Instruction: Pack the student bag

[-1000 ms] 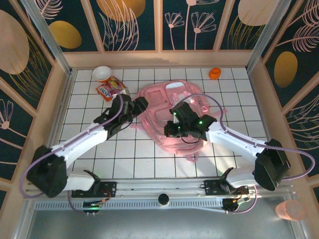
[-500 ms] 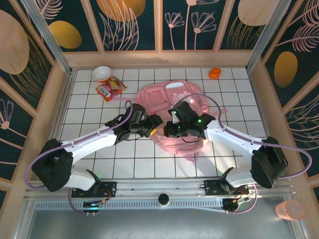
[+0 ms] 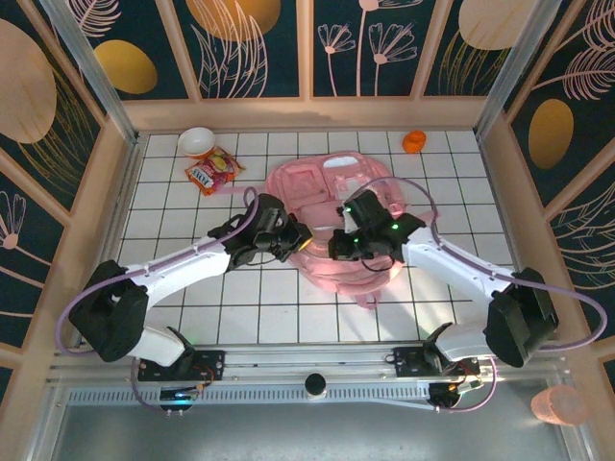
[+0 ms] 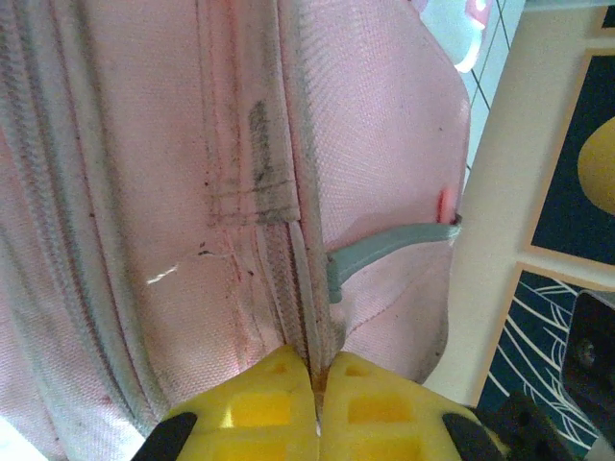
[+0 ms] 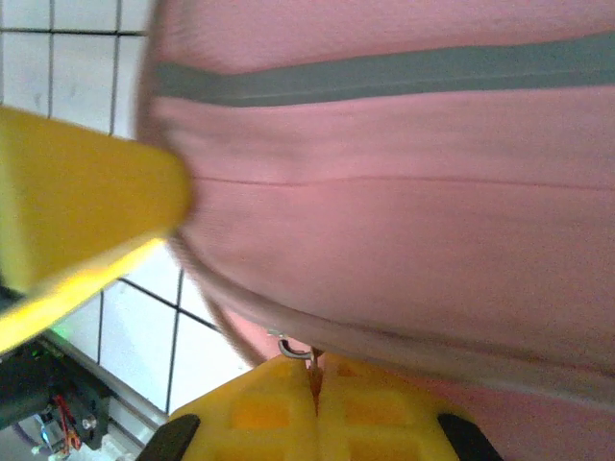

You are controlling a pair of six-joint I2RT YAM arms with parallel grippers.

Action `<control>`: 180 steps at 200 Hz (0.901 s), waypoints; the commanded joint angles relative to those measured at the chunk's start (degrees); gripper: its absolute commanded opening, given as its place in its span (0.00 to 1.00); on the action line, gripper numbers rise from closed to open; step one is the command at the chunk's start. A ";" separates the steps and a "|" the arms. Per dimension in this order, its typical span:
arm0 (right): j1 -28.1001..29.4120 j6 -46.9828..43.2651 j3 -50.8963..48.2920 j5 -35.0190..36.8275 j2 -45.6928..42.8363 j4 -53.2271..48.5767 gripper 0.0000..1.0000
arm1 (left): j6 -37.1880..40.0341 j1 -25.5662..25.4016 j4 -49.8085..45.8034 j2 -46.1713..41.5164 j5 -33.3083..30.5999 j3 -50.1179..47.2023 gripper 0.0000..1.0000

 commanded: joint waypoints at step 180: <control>-30.61 -18.86 4.40 1.18 6.39 -1.47 0.00 | 24.23 10.89 -14.55 -3.77 4.09 -0.27 0.00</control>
